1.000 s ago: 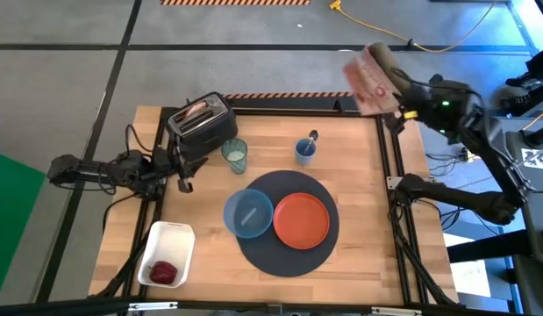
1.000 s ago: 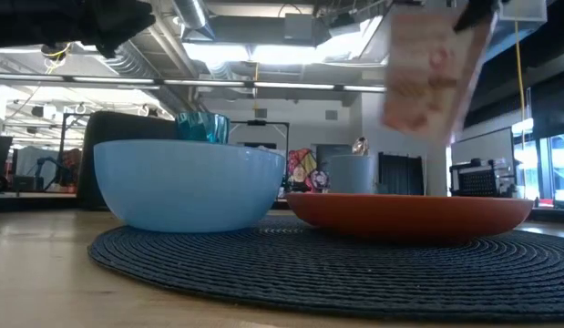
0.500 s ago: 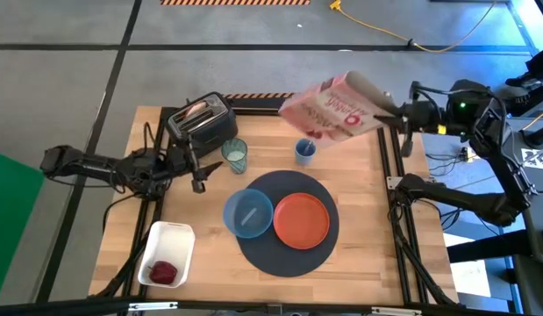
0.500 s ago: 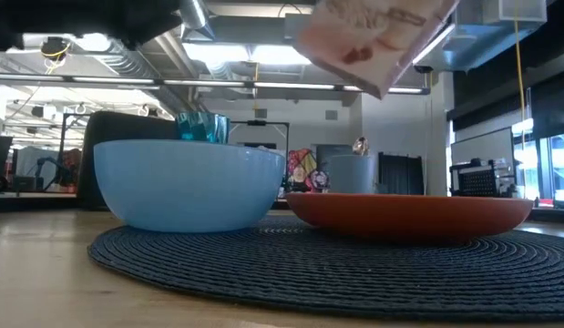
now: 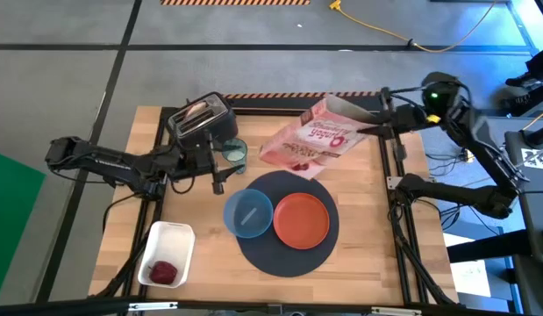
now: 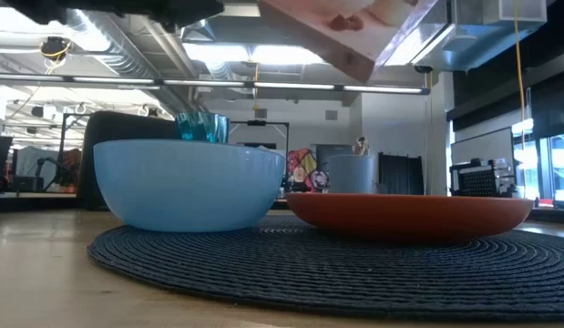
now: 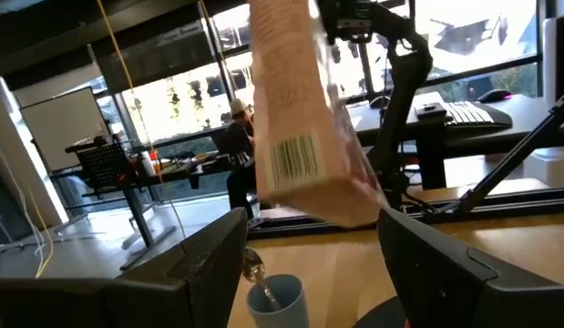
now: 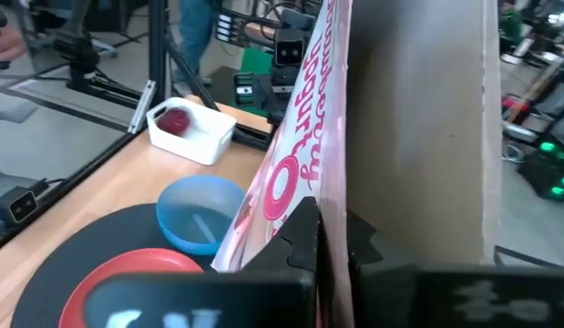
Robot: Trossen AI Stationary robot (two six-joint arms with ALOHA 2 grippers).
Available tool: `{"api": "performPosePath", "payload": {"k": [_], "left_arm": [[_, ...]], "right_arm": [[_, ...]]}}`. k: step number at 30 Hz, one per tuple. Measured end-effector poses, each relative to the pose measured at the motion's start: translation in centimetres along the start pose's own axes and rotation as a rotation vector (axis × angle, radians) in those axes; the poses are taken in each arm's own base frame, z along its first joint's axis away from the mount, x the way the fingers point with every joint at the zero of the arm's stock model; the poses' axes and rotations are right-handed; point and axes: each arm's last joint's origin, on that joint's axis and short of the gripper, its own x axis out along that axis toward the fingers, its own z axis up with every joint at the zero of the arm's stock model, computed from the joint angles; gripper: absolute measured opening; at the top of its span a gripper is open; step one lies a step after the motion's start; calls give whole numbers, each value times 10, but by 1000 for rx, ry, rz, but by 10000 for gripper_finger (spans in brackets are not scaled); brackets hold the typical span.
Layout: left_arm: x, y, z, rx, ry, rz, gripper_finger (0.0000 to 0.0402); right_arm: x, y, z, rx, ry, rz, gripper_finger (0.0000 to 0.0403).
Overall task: Arrange a breakfast setting
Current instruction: Pour cereals from the pink cereal box into the blue bowl
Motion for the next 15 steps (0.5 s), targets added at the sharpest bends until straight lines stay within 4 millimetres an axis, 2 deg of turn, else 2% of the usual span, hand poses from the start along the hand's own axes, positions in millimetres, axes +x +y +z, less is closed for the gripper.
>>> {"api": "performPosePath", "payload": {"k": [7, 15], "left_arm": [[10, -2, 7, -5, -4, -20, 254], [10, -4, 6, -31, 8, -74, 322]], "right_arm": [[38, -9, -17, -3, 47, 63, 0], [79, 3, -10, -83, 73, 99, 0]]}}
